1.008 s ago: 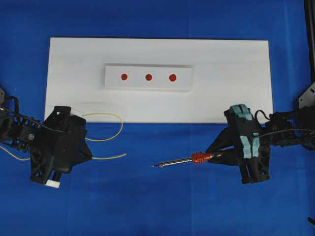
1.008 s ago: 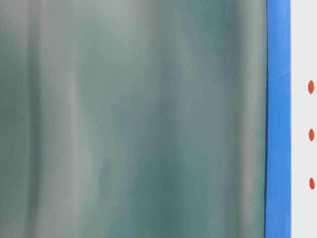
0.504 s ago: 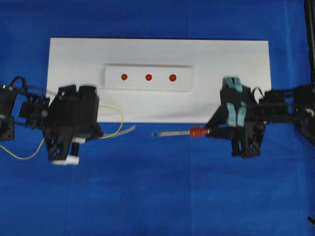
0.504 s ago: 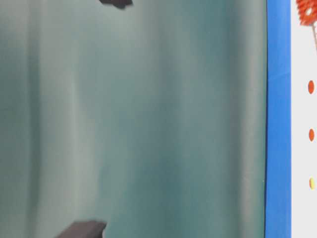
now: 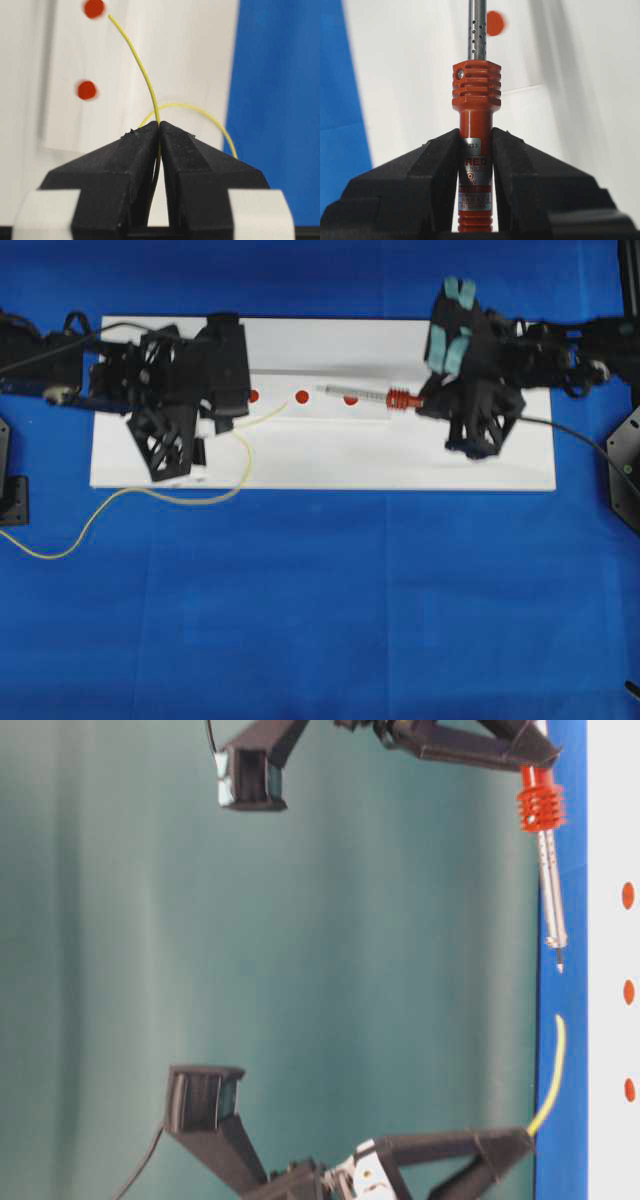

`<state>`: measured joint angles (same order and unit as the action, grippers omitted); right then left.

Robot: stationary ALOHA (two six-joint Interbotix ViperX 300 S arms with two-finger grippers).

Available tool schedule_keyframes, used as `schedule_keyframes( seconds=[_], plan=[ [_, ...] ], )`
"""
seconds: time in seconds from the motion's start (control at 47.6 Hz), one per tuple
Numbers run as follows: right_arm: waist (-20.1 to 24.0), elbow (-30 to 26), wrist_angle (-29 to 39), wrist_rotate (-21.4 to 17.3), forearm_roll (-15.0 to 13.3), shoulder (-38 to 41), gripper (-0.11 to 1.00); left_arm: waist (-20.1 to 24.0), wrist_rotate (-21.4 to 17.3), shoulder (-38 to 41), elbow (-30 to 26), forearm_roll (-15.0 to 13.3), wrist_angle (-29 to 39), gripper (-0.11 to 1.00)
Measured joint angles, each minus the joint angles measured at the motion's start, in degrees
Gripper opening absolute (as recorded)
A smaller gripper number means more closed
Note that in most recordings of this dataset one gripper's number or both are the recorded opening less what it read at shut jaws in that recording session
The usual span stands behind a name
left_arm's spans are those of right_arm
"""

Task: Touch the tip of the soldering iron to the tip of the solder at the mark.
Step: 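Lift both held tools and carry them over the red-dot strip, then bring the wire tip to the left red dot, iron tip toward it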

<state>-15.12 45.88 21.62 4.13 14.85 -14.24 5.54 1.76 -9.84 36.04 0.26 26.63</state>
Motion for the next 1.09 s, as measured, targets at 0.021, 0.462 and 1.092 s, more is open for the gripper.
schedule_keyframes(
  seconds=[0.021,0.462,1.092],
  plan=[
    [-0.09,-0.44,0.44,0.0,-0.35,0.35,0.06,0.26,-0.18,0.18,-0.26,0.09,0.18,0.03],
    [-0.18,-2.9,2.2,0.0,-1.32,2.29,0.06,2.81,-0.79,1.67,-1.49,0.09,1.23,0.03],
    [-0.18,-2.9,2.2,0.0,-1.32,2.37,0.06,2.11,2.72,-0.18,1.93,0.0,3.78,0.03]
  ],
)
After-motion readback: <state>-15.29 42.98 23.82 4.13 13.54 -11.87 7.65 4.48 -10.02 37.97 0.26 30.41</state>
